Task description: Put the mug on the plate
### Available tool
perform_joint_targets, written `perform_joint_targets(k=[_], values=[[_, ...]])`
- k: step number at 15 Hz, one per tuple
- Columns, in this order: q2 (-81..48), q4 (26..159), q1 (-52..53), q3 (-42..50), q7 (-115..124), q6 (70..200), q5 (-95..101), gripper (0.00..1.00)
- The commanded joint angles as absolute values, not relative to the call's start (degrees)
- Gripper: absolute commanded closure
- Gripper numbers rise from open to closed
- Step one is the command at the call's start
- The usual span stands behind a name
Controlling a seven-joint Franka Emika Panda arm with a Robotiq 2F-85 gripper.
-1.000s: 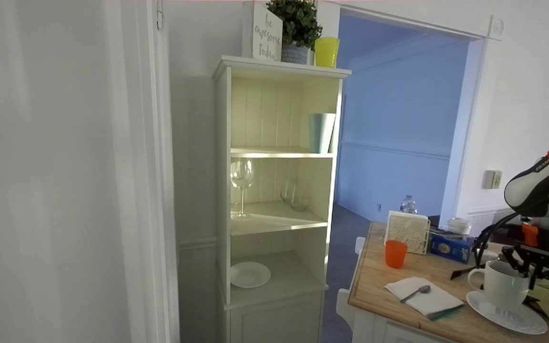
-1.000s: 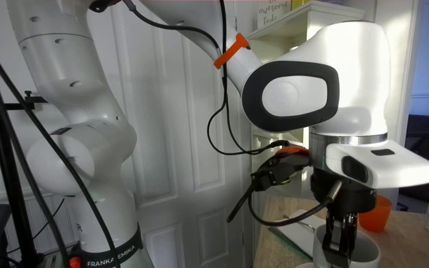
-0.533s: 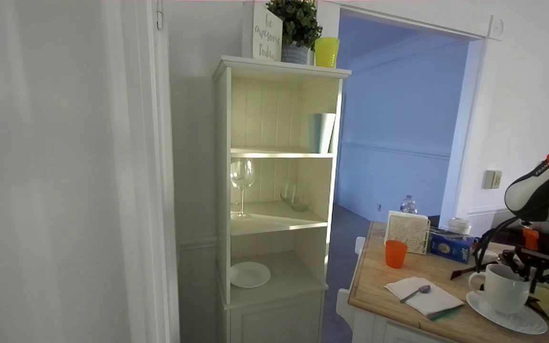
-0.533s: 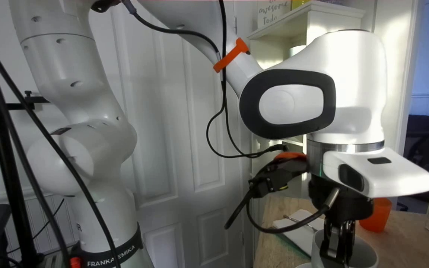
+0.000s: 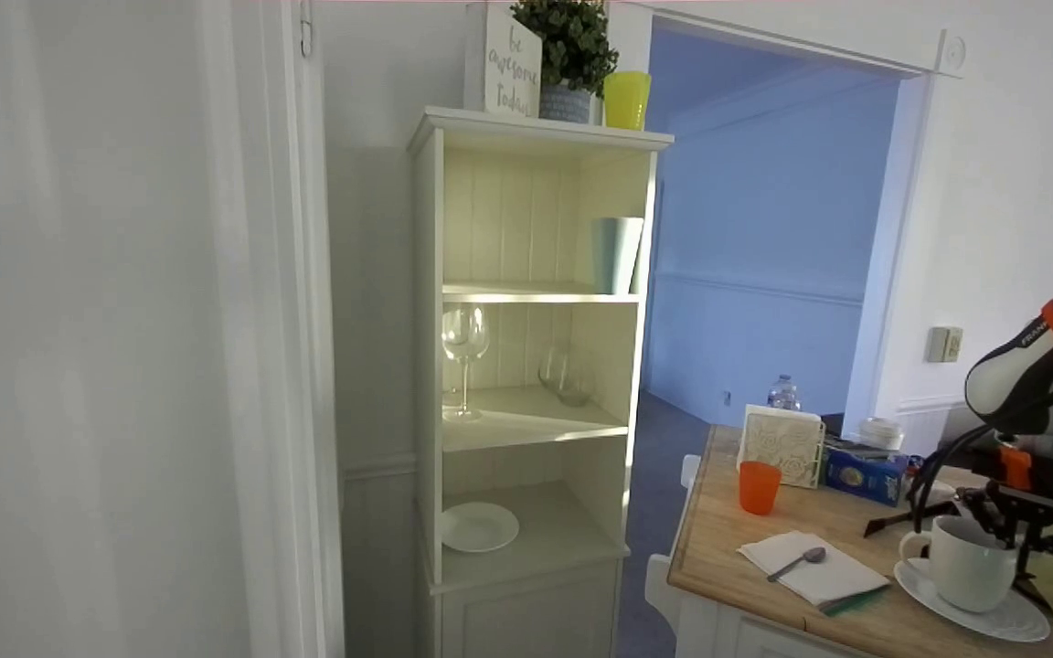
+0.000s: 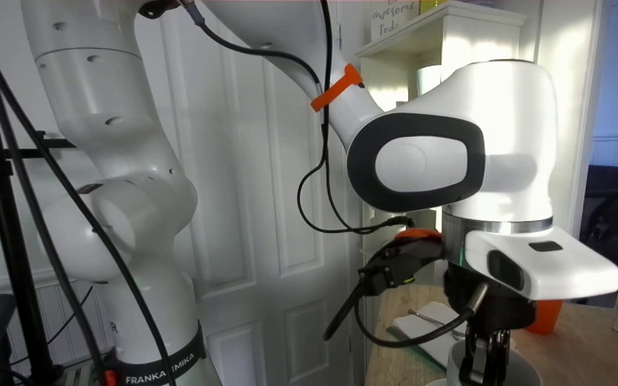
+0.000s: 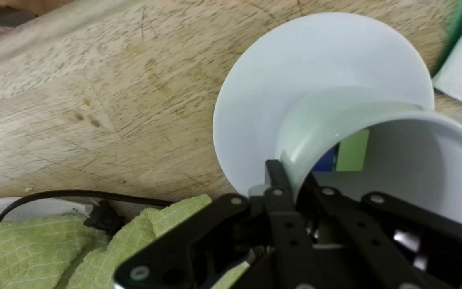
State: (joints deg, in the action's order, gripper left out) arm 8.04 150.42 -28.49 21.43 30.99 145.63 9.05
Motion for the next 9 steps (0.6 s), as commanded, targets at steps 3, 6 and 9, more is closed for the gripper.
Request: perform_joint_targets(k=[3, 6, 9], values=[[8.4, 151.2, -29.2, 21.4, 31.2, 147.5, 11.0, 0.96], [8.3, 151.3, -29.2, 21.3, 31.2, 147.9, 11.2, 0.95], [8.2, 151.3, -29.2, 21.3, 31.2, 147.8, 11.4, 0.59]])
